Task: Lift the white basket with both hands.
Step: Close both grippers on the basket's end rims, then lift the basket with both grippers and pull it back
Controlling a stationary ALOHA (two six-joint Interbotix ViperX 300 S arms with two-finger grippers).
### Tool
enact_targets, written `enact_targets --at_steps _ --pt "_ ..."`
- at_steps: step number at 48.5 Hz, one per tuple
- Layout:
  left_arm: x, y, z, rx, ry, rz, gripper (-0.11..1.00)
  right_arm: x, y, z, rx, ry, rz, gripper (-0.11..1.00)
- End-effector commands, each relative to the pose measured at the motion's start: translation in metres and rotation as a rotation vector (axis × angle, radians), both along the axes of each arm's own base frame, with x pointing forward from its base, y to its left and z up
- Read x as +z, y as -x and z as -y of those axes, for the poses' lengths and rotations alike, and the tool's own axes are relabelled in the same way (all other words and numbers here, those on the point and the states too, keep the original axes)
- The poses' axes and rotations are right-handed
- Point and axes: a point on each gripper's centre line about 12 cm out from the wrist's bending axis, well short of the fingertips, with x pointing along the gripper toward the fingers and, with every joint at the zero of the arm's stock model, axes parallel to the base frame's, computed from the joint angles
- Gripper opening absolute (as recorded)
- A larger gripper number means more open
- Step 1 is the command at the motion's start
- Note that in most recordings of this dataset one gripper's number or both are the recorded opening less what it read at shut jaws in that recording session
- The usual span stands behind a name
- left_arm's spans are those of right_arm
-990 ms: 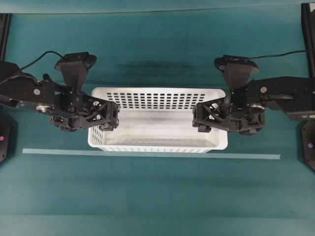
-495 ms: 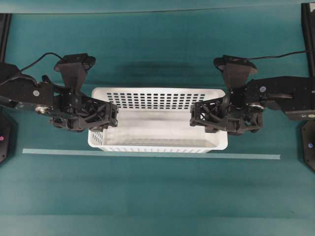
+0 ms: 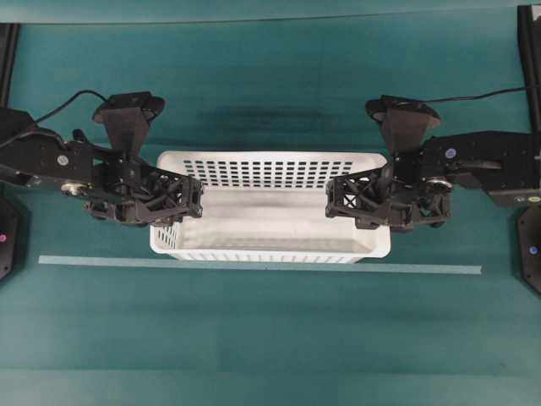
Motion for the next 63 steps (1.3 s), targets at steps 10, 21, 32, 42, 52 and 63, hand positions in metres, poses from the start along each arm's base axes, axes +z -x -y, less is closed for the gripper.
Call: enact_targets --at_steps 10,21,32,42,52,63 --pt "-0.005 0.0 -0.002 -0.015 -0.009 -0.007 0.08 -0.009 -0.002 0.002 -0.008 -0.003 -0.023 0.18" --pt "0.008 -0.005 -0.002 -0.023 -0.019 0.027 0.08 -0.003 -0.002 0.002 -0.005 -0.004 -0.02 0.18" --pt "0.042 -0.006 -0.003 -0.018 -0.021 0.059 0.08 0.029 -0.004 0.001 0.005 -0.009 -0.015 0.18" --pt "0.079 -0.001 -0.002 -0.019 -0.027 0.066 0.08 0.057 -0.002 0.001 0.012 -0.015 -0.017 0.18" --pt "0.12 0.005 -0.001 -0.016 -0.03 0.117 0.08 0.091 0.001 0.001 0.012 -0.013 0.037 0.18" --pt "0.156 0.01 0.0 -0.017 -0.039 0.164 0.08 0.128 0.009 -0.001 0.027 -0.008 0.079 0.18"
